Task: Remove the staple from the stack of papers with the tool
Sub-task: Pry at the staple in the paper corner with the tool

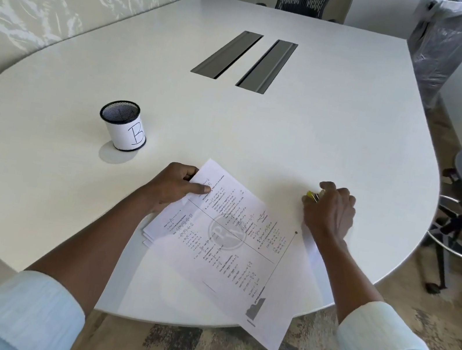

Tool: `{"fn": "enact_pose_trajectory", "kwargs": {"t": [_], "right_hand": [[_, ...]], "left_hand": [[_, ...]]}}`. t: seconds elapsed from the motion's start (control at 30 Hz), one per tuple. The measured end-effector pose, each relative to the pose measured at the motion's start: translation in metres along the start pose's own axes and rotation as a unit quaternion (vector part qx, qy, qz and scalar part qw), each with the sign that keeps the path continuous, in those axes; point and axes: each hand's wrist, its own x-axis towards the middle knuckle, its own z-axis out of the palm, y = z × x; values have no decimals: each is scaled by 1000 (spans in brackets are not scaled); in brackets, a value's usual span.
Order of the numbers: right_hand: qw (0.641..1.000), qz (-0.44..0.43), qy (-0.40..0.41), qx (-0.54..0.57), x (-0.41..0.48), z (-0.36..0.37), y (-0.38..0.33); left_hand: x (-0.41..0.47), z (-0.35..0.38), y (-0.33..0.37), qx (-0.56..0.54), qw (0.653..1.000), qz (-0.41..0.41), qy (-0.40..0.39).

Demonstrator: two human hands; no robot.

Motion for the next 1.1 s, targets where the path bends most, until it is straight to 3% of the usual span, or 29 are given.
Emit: {"fn": "enact_pose_trajectory", "kwargs": {"t": [0.17, 0.27, 0.4, 0.6, 0.93, 1.1], "right_hand": [[999, 0, -10, 51, 3, -3, -1], [984, 21, -20, 178, 4, -9, -5], [916, 70, -50, 393, 8, -18, -13], [819, 72, -103, 560, 6, -34, -35], [651, 149, -245, 703, -26, -18, -63], [597, 210, -314, 708, -42, -9, -80]], "left_hand": [[-5, 3, -5, -27, 999, 17, -4], [-5, 5, -9, -33, 999, 24, 3], [-4, 4, -10, -38, 999, 27, 2], [-4, 5, -10, -36, 999, 29, -3], [-1, 4, -13, -32, 999, 25, -5], [2, 0, -18, -40, 998, 43, -26]]}}
